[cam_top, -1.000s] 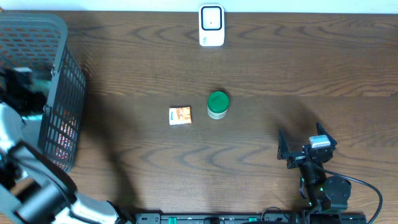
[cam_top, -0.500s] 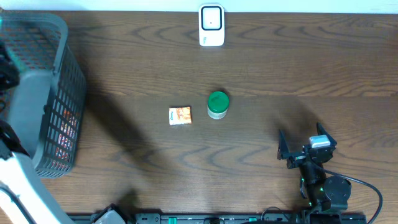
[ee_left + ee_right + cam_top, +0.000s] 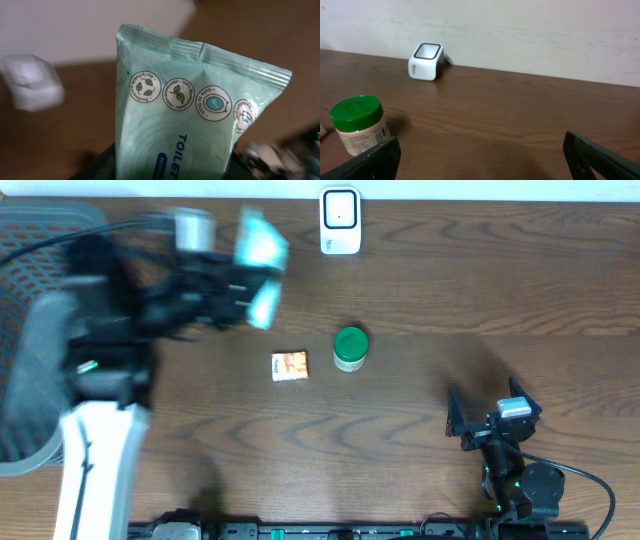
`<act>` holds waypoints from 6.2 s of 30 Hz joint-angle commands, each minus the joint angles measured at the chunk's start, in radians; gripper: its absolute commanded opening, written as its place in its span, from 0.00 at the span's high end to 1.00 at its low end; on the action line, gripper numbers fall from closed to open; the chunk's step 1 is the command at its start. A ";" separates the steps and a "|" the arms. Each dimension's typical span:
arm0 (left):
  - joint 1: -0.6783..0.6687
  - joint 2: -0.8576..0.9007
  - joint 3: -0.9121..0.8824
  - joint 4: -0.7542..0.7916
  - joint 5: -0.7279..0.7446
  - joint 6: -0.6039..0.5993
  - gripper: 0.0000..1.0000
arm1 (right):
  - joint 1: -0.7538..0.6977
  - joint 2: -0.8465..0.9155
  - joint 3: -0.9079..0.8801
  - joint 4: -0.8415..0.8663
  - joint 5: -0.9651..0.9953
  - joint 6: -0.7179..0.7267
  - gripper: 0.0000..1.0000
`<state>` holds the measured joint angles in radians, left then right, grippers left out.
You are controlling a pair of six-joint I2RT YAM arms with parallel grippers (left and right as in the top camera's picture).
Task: Scan the item barcode
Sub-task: 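Lift the green tissue pack out of the basket with the left gripper, then place the green tissue pack right of the jar and release, then move the left gripper back into the basket over the Top chocolate bar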
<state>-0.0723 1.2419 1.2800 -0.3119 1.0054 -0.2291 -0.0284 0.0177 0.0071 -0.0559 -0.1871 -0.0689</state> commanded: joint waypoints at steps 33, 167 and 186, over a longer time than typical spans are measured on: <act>-0.643 0.675 -0.016 0.143 -0.435 -0.132 0.52 | 0.010 -0.003 -0.002 -0.004 -0.002 0.012 0.01; 0.729 0.648 0.107 -0.780 -0.964 0.024 0.02 | 0.010 -0.003 -0.002 -0.004 -0.002 0.012 0.01; 0.731 0.767 0.102 -0.787 -1.073 0.031 0.02 | 0.010 -0.003 -0.002 -0.004 -0.002 0.012 0.01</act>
<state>0.6609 1.9621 1.3987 -1.0855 0.0166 -0.1596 -0.0284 0.0177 0.0071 -0.0559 -0.1871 -0.0689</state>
